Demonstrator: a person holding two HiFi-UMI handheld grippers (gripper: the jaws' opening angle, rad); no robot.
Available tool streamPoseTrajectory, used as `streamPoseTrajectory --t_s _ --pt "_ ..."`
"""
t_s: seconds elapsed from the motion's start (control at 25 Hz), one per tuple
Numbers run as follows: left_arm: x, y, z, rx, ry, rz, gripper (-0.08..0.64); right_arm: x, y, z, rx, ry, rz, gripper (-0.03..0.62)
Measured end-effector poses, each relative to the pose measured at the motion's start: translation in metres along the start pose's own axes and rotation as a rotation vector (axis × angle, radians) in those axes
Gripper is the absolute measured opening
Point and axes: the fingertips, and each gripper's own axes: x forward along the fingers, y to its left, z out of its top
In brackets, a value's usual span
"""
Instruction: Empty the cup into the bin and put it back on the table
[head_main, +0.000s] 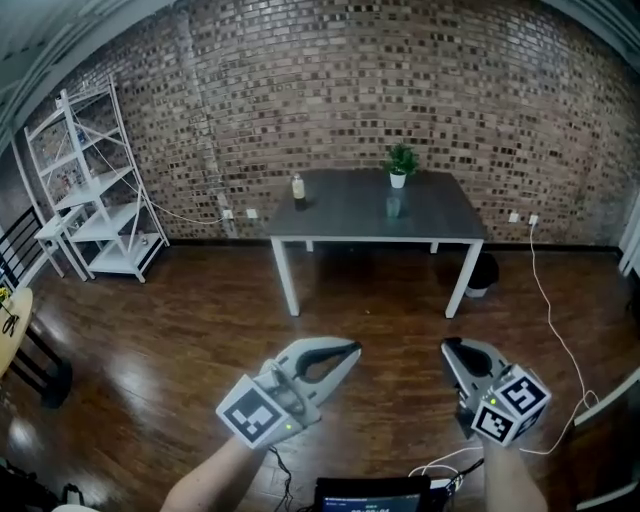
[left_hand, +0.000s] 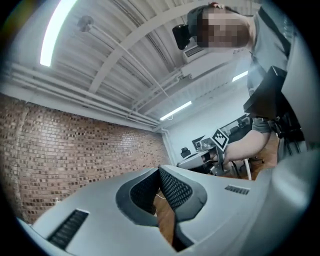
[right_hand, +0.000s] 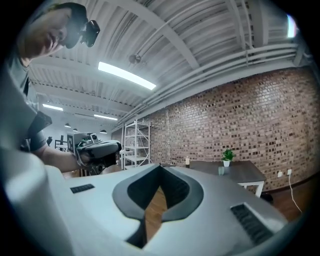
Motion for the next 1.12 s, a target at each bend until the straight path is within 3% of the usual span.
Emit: streamPoseTrajectory --t_s 0.12,0.28,0.36,0.84,1.12 --pt "0.005 0.022 -0.019 0.005 0.035 0.042 0.002 0.016 -0.015 -0.003 0.005 0.011 -0.012 0.003" --pt "0.017 0.068 -0.052 -0.071 0.083 0.184 0.002 0.038 -0.039 -0.009 0.022 0.006 -0.014 0.003" --pt "0.029 0.087 -0.066 -0.085 0.099 0.221 0.000 0.051 -0.057 -0.012 0.025 0.002 -0.007 0.003" --pt "0.143 0.175 -0.130 -0.072 0.124 0.295 0.000 0.122 -0.194 0.000 0.029 -0.022 0.003 0.003" --pt "0.184 0.223 -0.166 -0.066 0.136 0.309 0.000 0.165 -0.252 -0.003 0.029 -0.014 0.005 0.003"
